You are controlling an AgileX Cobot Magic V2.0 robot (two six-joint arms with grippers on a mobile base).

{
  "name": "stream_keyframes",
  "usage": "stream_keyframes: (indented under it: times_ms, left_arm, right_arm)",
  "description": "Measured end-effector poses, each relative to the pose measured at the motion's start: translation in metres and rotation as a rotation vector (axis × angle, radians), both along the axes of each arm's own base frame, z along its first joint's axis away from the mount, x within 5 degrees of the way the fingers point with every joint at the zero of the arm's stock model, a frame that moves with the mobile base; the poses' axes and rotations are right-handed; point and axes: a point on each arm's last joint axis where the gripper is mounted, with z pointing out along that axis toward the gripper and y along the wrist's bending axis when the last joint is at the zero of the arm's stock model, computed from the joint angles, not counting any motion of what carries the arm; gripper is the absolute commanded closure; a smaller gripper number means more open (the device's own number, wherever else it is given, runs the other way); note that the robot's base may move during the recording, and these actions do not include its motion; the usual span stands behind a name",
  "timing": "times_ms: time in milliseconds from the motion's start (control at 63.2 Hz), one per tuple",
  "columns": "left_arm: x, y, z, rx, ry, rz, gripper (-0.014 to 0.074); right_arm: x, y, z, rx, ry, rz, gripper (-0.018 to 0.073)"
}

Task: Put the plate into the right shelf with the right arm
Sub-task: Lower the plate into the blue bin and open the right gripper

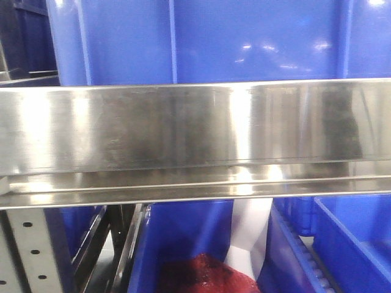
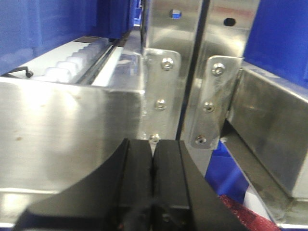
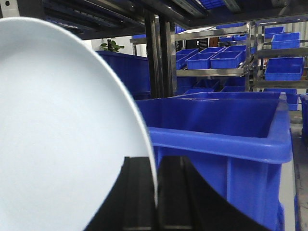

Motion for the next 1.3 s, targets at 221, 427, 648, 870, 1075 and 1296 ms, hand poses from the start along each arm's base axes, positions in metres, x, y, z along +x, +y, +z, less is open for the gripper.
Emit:
stream_keyframes:
  times_ms: [221, 427, 648, 870, 1075, 1296]
  left_arm:
    - [0.000, 0.000, 0.000, 0.000, 0.000, 0.000, 0.0643]
    - [0.000, 0.000, 0.000, 0.000, 0.000, 0.000, 0.0643]
    - [0.000, 0.000, 0.000, 0.000, 0.000, 0.000, 0.0643]
    - [0.000, 0.000, 0.000, 0.000, 0.000, 0.000, 0.0643]
    - [0.000, 0.000, 0.000, 0.000, 0.000, 0.000, 0.0643]
    - [0.000, 0.000, 0.000, 0.000, 0.000, 0.000, 0.0643]
  right_arm:
    - [0.000, 0.000, 0.000, 0.000, 0.000, 0.000, 0.0502]
    - [0.000, 0.000, 0.001, 0.004, -0.005, -0.001, 0.0502]
    - [0.000, -0.001, 0.002, 0.013, -0.020, -0.005, 0.0502]
    - [-0.006, -0.004, 0.031, 0.072, -0.098, -0.008, 0.0502]
    - [0.008, 0.003, 0.083, 0.103, -0.145, -0.010, 0.0502]
    - [0.058, 0.033, 0.123, 0.079, -0.101, -0.011, 0.0502]
